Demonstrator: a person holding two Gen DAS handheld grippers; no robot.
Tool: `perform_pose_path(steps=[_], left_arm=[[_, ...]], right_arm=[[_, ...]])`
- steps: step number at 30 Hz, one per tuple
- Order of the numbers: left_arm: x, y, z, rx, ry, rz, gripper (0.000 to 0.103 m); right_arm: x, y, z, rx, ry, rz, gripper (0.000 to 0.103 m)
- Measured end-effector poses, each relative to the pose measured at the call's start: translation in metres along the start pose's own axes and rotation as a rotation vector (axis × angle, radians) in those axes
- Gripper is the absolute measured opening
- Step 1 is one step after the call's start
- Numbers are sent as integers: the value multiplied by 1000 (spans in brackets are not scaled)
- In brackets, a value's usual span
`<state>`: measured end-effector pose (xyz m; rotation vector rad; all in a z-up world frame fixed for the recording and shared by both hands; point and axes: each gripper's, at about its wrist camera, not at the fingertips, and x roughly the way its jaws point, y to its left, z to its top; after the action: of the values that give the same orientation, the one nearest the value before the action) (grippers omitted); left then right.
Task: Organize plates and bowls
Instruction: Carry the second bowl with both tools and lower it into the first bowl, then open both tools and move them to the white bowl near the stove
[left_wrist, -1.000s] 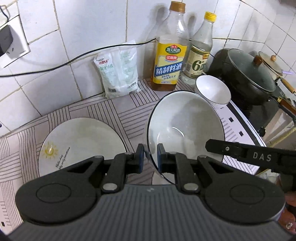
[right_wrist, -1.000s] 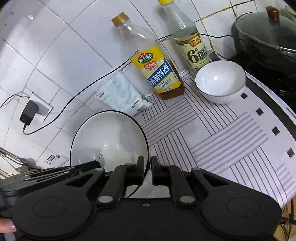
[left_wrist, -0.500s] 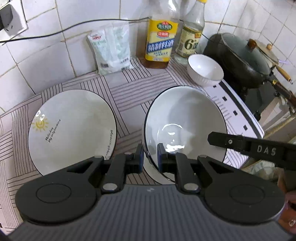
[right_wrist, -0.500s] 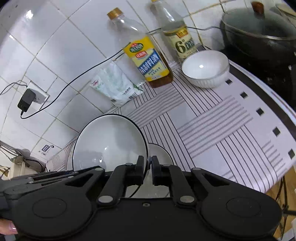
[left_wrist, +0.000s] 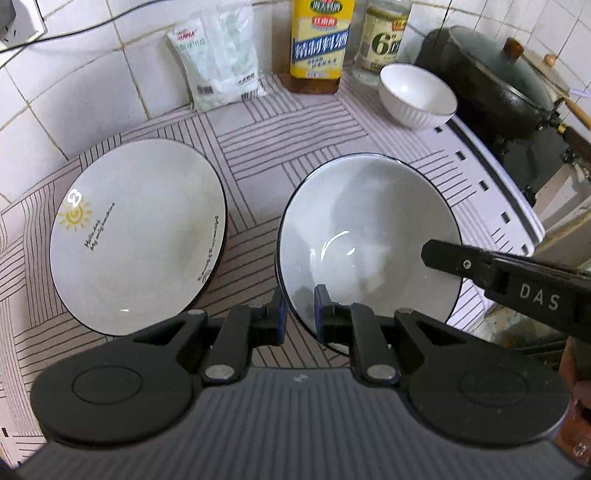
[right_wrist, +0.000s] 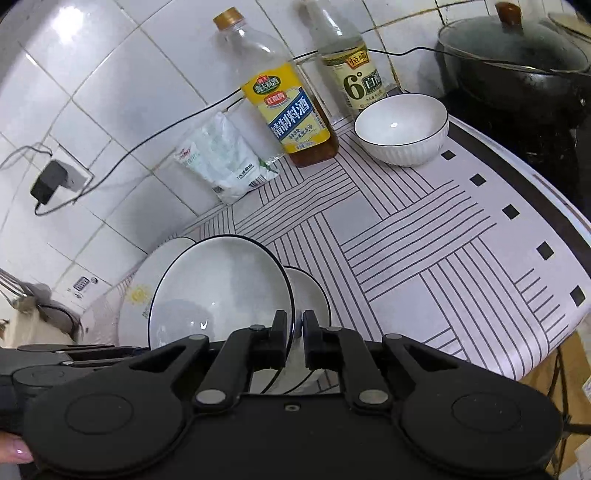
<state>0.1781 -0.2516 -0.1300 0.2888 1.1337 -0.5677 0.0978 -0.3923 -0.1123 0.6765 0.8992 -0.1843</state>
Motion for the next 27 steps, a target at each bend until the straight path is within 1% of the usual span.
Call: perform_pose_path(steps=[3,7,10,12,16,23,27], left_arm=[[6,1,-1,-1,12,11,13],[12,0,-1,2,21,11,13],[15,0,0,-4,22,38,14],[19,1,1,1,37,26,14],[24,0,2,4,52,16,14],[29,4,4,-10,62,9,14],[29,3,2,-9,59,9,15]], right_arm=[[7,3,-2,-34,-6,-13,12],[11,10,-6,-107,-28,-57,12],[17,14,-8,-151,-12,-74,13],[20,16,-6,-161,3,-94,12],[22,20,-8,-213,-7,-137,12],[26,27,-12,-278,-20,-168,12],[28,30,-14,-309,-41,-183,12]])
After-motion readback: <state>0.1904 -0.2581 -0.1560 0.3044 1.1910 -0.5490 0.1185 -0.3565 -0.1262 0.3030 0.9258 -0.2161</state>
